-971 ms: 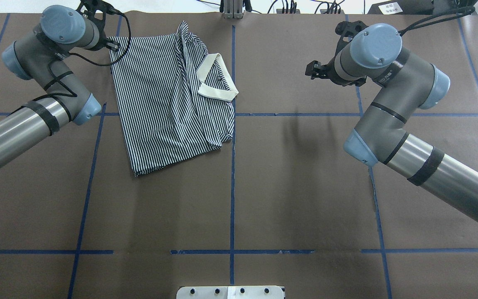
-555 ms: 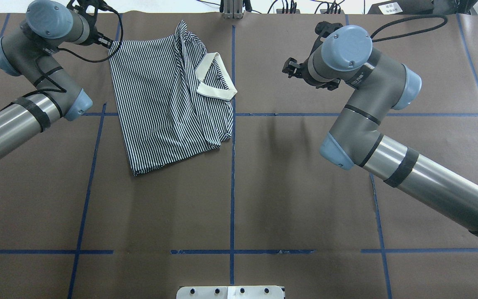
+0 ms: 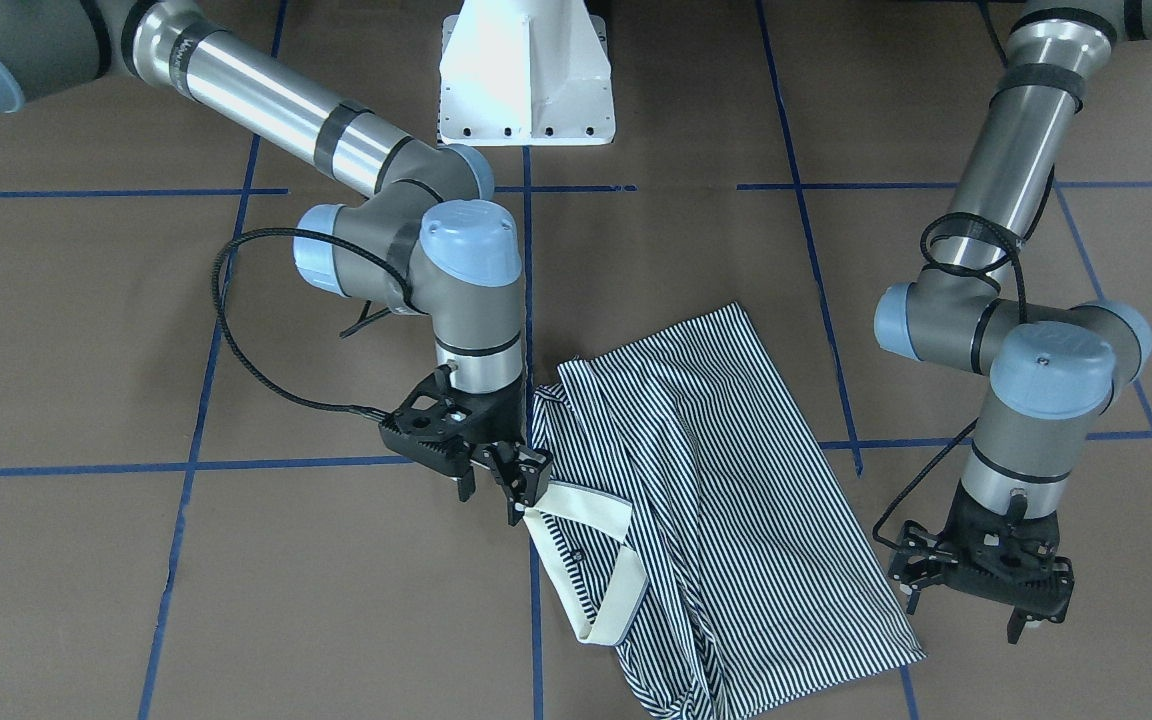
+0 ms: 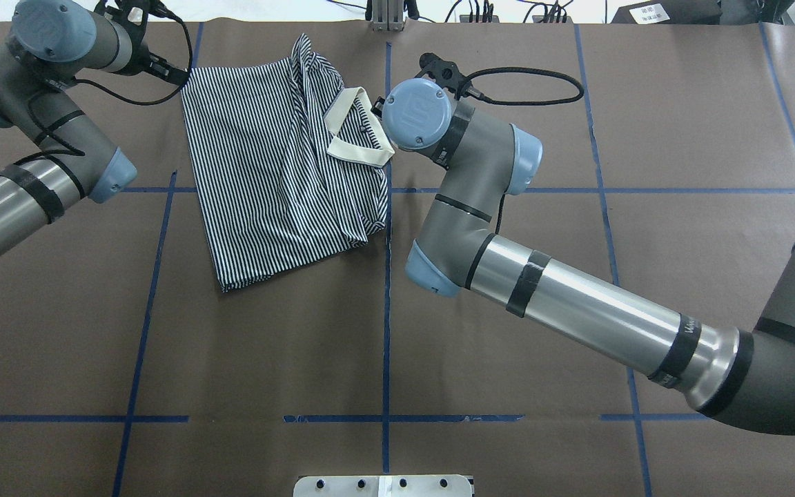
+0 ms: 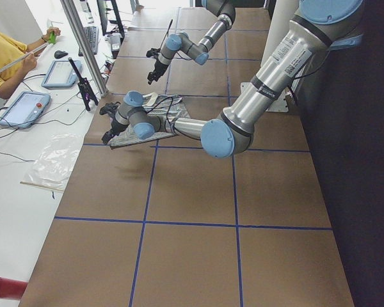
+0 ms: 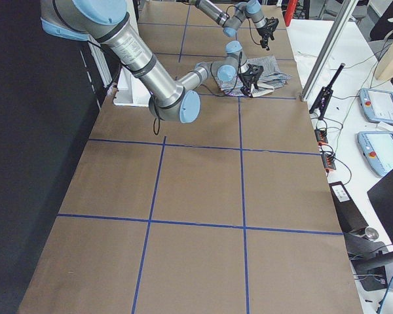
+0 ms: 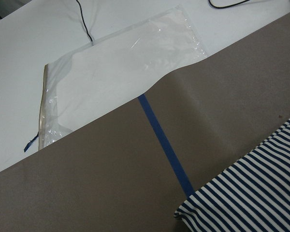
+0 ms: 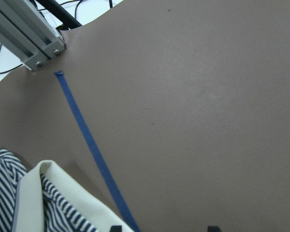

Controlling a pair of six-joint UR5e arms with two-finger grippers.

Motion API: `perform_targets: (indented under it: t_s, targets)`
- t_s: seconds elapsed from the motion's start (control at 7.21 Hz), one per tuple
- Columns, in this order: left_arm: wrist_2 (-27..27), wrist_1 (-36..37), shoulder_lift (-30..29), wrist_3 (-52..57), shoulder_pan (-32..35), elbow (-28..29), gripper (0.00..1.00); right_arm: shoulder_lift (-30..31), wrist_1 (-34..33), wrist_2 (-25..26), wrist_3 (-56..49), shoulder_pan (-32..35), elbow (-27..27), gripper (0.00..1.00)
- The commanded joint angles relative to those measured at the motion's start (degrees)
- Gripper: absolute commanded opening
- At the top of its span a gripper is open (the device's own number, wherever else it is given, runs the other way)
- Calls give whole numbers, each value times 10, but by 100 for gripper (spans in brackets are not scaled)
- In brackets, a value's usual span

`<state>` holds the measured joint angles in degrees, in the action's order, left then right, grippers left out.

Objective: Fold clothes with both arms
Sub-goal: 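Move the right gripper toward the shirt's collar while the left gripper holds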

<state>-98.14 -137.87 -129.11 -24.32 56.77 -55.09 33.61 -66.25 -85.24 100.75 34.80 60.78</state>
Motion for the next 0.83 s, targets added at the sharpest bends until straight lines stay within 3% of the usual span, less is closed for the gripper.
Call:
perform_targets:
  t_s: [0.0,0.42,0.69]
  targets:
    - [-1,0,2,-1,0,-2,100,-47,19,17,9,-22,-78,65]
    - [-6,0,2,-4,0,-3,100,-48,19,17,9,-32,-88,60]
    - [-7,-1,3,-3,0,-4,100,-47,17,18,9,-31,-89,0]
